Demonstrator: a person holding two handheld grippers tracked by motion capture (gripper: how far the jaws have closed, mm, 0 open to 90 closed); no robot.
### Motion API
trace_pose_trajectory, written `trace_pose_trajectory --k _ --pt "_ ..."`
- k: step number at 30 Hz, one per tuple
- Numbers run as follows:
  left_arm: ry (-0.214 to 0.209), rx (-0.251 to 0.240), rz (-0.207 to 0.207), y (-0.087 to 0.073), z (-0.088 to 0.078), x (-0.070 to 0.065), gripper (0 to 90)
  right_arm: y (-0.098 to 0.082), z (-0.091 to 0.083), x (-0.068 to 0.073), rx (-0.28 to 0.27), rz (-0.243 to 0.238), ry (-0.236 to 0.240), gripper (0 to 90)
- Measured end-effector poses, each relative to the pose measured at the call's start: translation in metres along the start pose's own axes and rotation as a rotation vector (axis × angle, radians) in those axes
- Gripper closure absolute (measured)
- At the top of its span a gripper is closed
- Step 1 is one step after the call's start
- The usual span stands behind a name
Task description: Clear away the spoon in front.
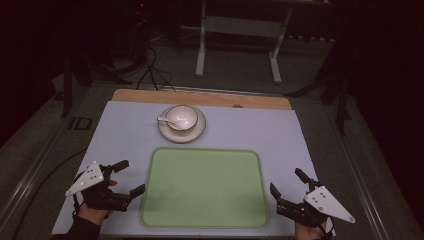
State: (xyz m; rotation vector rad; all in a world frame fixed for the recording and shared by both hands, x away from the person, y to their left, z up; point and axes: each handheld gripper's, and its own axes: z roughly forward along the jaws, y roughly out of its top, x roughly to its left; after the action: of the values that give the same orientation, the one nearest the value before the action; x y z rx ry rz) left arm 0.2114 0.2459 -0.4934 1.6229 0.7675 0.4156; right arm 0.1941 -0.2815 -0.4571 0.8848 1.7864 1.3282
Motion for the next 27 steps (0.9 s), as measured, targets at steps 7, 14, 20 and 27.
trace_pose_trajectory --k 7,14,20,27 --pt "-0.007 0.010 0.021 0.005 -0.001 -0.001 0.0 0.005 0.000 0.003 -0.014 0.001 0.037 12.5" --pt "-0.070 0.045 0.020 0.016 0.003 -0.001 0.0 0.019 0.004 0.006 -0.051 -0.037 0.071 12.1" --pt "-0.059 0.012 -0.012 0.031 0.005 0.006 3.7 0.026 0.010 0.009 -0.073 -0.061 0.071 11.5" --pt "-0.020 0.051 0.001 0.050 0.027 0.008 9.0 0.027 0.016 0.012 -0.079 -0.068 0.077 11.4"
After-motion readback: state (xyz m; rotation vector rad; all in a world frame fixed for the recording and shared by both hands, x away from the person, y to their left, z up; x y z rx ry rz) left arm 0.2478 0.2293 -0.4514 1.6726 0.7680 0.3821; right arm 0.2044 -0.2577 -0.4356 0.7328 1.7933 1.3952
